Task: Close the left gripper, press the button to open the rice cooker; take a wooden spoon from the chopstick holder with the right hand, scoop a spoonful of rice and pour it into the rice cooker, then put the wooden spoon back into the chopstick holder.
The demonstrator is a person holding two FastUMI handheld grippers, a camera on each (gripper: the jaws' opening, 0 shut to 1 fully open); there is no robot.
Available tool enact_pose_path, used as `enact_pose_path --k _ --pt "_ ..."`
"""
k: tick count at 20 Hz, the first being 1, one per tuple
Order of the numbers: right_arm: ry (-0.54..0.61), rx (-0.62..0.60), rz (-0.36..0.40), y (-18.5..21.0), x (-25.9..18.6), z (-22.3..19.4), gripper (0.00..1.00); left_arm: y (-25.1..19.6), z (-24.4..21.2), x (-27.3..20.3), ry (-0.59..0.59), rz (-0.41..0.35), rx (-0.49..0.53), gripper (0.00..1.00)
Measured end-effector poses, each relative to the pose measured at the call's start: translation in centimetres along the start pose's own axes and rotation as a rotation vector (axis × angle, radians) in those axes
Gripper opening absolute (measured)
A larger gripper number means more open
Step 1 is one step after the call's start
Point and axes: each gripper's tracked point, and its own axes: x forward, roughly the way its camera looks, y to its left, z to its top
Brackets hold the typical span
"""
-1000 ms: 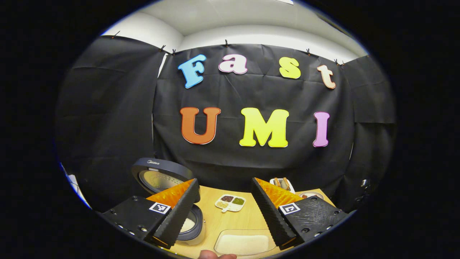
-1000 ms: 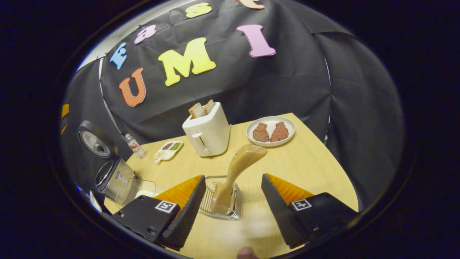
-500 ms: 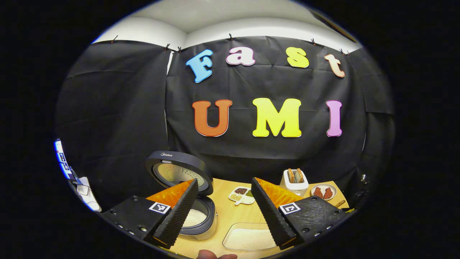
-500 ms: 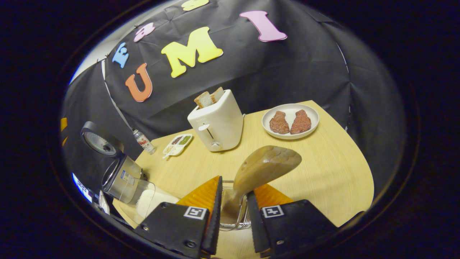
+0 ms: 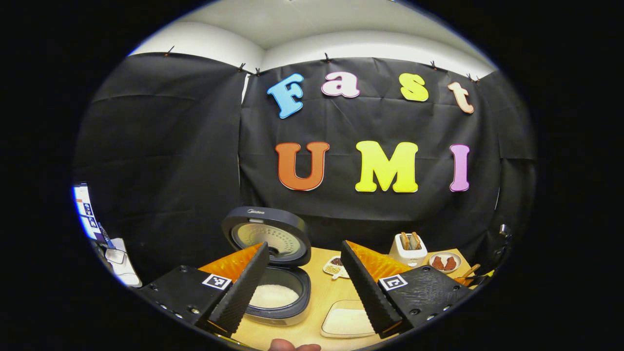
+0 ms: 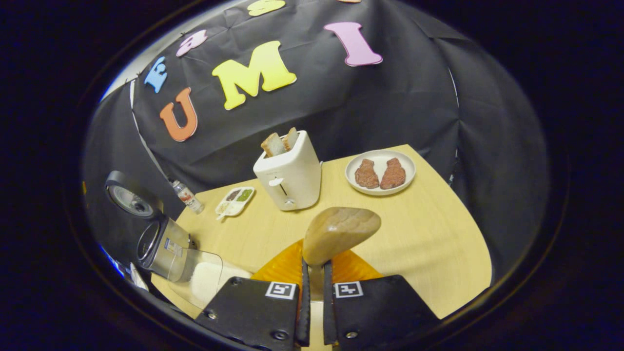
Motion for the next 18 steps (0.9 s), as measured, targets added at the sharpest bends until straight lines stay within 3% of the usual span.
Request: enact_pose_path --k 4,9,12,18 --pt "-0.070 -0.005 -0.048 1.7 -3.6 2.2 0.14 3.0 -0.1 -1.4 -0.017 -0.012 -0.047 0.94" --pt "-0.135 0.004 -0.016 8.0 -7.0 3.2 0.13 8.1 -0.8 -3.6 -0.028 -0.009 -0.004 0.95" --pt "-0.131 0.016 0.026 12.3 -8.1 2.0 0.12 9.3 -0.5 -4.9 -0.031 -0.043 0.004 0.94" --pt "-0.088 -0.057 0.040 18.6 -7.6 -2.3 0.12 12.0 -1.4 -7.6 -0.023 -0.070 0.012 0.94"
